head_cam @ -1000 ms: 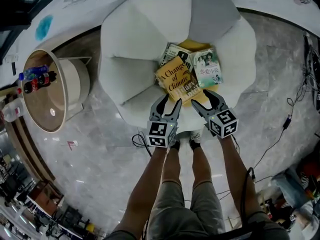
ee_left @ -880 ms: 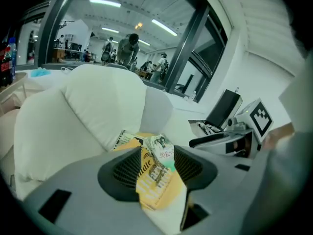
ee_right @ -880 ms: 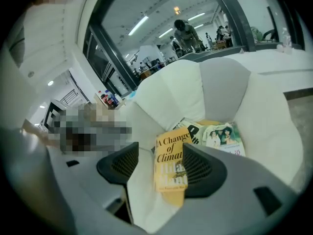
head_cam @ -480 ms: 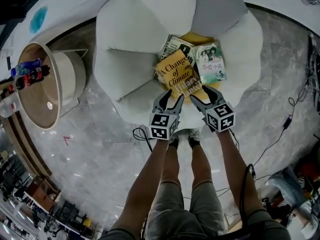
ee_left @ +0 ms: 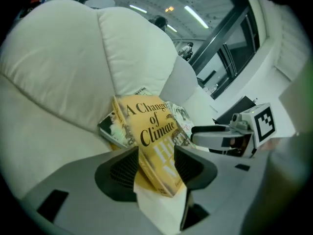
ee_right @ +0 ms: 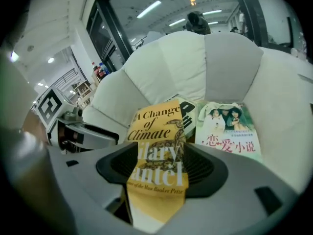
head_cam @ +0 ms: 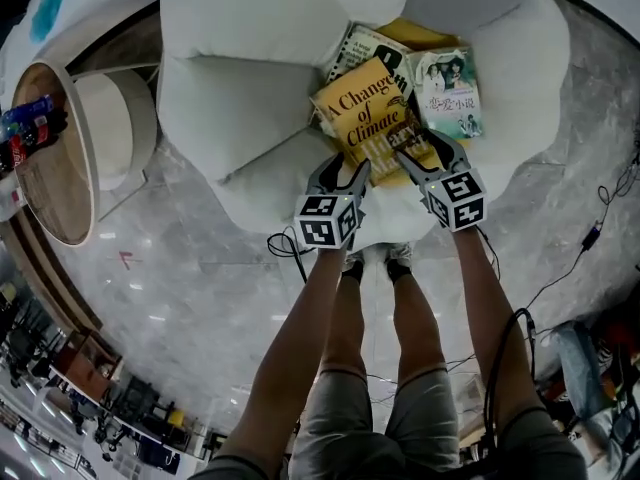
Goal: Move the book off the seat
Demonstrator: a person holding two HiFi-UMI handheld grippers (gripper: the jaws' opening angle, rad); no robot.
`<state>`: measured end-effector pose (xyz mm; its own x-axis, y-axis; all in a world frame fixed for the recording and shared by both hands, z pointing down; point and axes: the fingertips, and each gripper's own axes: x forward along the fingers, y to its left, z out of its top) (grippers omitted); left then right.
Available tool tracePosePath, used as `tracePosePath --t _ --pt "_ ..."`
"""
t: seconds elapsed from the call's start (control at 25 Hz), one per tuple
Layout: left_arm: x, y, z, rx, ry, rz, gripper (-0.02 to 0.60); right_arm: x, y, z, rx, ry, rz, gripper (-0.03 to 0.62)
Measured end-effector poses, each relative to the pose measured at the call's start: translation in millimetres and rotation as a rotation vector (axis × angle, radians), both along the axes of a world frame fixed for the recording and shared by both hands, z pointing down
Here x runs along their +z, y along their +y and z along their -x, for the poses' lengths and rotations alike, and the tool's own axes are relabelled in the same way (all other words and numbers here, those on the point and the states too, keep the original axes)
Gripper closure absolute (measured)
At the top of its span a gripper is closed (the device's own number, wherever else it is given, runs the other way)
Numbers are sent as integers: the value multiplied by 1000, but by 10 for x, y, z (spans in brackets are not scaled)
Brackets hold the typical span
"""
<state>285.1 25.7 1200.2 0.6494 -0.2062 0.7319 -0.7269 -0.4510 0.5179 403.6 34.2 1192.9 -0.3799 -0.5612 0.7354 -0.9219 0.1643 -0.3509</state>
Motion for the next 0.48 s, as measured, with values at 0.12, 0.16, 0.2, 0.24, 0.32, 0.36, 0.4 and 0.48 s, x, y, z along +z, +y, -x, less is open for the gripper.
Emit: tracePosePath --t 0.12,0.16,0.2,0.24,0.32,0.36,0.4,0.48 --pt "118 49 -70 14 23 27 354 232 -39 0 -45 10 -10 301" --pt "151 39 -91 2 31 40 351 260 -66 -1 -42 6 -37 301" --pt "182 11 -96 -24 36 53 345 265 -95 1 -29 -4 -70 301" --pt "210 -30 -85 -58 40 66 345 260 -120 9 -14 -17 -98 299" --pt "246 -89 -41 -112 38 87 347 247 -126 48 -13 -28 -117 279" --pt "256 -92 -28 -119 27 97 347 253 -112 69 -38 -7 -109 272" --pt "271 -75 -24 -114 6 108 347 270 -97 83 -73 33 -99 270" --pt "329 4 -20 -92 -62 144 279 306 -94 95 -112 100 -79 270"
